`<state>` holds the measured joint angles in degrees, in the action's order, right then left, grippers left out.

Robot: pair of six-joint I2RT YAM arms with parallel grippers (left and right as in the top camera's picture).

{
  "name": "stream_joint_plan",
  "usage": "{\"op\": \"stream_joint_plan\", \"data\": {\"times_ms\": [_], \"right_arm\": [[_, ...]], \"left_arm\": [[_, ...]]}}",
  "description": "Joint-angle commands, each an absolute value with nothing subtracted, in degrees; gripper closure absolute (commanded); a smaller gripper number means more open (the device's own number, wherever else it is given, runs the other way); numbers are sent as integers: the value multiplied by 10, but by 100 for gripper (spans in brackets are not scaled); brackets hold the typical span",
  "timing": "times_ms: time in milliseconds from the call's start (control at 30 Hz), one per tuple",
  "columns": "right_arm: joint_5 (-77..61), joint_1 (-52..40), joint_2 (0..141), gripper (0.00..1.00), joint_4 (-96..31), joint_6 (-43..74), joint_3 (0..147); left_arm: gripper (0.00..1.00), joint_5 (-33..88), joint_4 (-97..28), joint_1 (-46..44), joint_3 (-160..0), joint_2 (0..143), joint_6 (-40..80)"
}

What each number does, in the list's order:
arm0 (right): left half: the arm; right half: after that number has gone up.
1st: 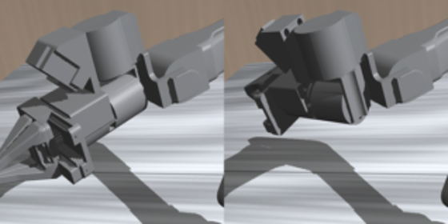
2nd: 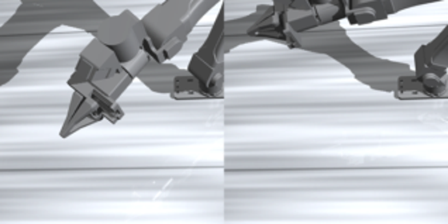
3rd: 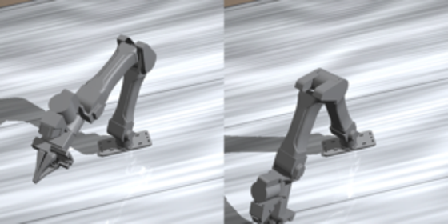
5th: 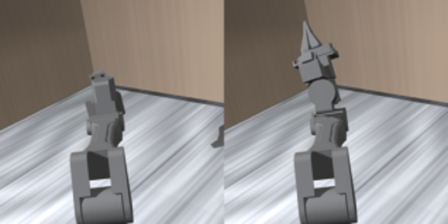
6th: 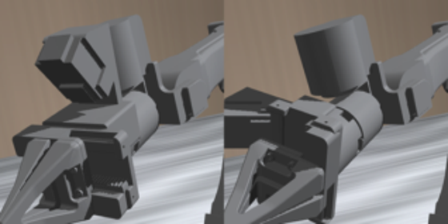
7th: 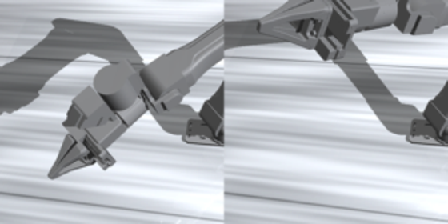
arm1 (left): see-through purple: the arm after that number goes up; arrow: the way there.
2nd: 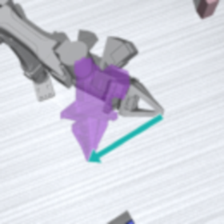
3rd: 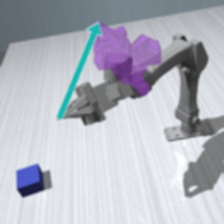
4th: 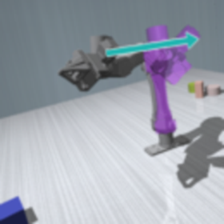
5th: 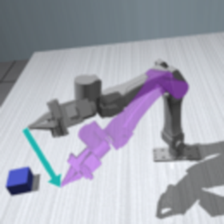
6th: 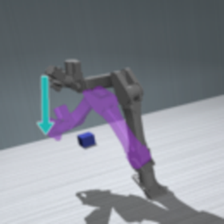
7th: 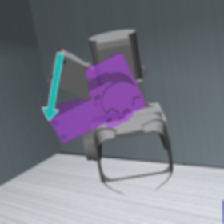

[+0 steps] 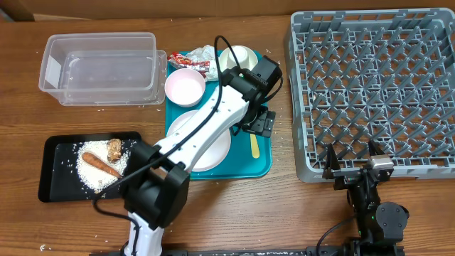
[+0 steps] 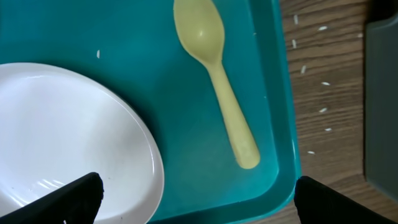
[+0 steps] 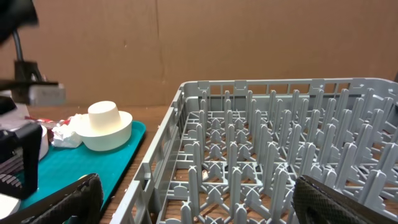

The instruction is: Sort waste into correct bins and load items into the dishwasher

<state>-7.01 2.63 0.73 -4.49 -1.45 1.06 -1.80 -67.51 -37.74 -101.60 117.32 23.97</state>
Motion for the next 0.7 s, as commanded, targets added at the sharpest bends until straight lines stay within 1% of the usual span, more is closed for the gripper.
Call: {"op": "stream_joint_plan", "data": {"times_ms": [0, 167, 400, 500, 600, 667], "right_arm": [[-65, 31, 2, 0, -42, -11, 4], [-65, 31, 2, 0, -42, -11, 4], [-65, 31, 2, 0, -42, -11, 4], [-65, 31, 2, 0, -42, -11, 4], [-65, 31, 2, 0, -42, -11, 4], [-65, 31, 2, 0, -42, -11, 4]], "left_arm": [[0, -28, -674, -358, -1033, 1168, 264], [0, -40, -678, -321, -1072, 1146, 269], [0, -41, -625, -268, -1072, 1117, 276], [0, -55, -619, -254, -1072, 1117, 248], [0, -86, -568, -232, -1072, 1117, 209], [0, -43, -524, -197, -1074, 1117, 201]]}}
